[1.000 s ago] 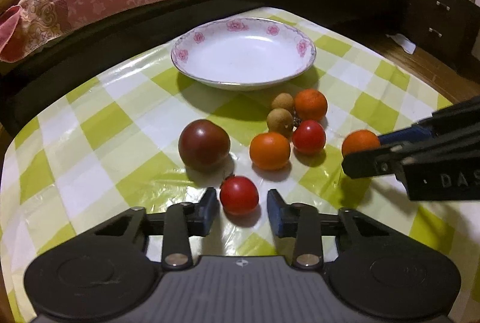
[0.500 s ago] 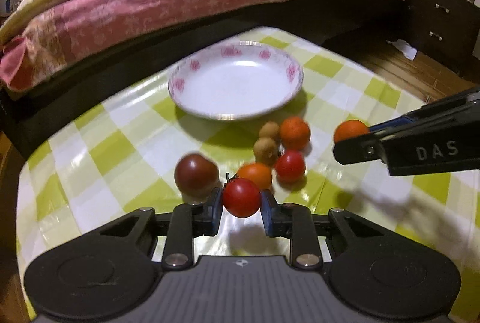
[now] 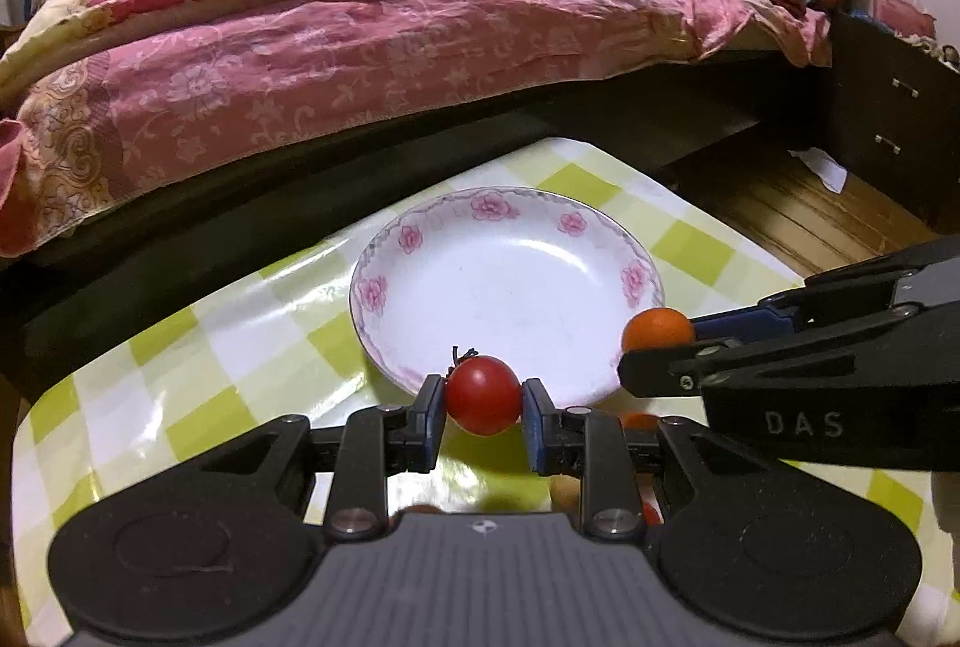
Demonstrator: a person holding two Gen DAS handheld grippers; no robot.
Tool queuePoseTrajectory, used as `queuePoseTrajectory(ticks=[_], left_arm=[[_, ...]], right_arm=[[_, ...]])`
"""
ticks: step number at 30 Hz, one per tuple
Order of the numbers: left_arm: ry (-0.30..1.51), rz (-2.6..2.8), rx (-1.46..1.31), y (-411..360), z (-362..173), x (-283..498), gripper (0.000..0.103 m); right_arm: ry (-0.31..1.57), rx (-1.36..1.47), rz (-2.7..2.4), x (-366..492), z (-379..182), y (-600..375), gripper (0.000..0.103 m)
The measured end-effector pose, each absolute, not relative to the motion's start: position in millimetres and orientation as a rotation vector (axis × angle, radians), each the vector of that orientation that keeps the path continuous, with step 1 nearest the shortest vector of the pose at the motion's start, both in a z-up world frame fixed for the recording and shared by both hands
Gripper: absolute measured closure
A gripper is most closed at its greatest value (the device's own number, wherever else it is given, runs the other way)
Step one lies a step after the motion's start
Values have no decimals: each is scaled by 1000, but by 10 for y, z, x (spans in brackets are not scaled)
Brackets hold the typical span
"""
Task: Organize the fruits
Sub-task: 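Carry both held tomatoes over the white plate with both tools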
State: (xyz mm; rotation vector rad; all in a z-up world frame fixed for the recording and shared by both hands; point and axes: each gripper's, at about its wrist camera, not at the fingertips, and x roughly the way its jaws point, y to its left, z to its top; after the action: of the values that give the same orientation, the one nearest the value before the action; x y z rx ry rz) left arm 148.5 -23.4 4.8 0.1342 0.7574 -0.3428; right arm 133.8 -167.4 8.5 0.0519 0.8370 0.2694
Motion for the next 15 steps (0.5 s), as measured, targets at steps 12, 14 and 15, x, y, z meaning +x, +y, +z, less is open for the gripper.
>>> queuePoseTrajectory(ticks=[12, 14, 15], left_arm=[[789, -336, 138, -281, -92, 1707, 69], [793, -337, 131, -274, -101, 1736, 69], [792, -338, 132, -273, -107, 1743, 69]], right_arm=[[839, -10, 273, 1628, -41, -1633, 78], [845, -7, 268, 1659, -58, -1648, 78], [847, -6, 266, 1675, -62, -1654, 78]])
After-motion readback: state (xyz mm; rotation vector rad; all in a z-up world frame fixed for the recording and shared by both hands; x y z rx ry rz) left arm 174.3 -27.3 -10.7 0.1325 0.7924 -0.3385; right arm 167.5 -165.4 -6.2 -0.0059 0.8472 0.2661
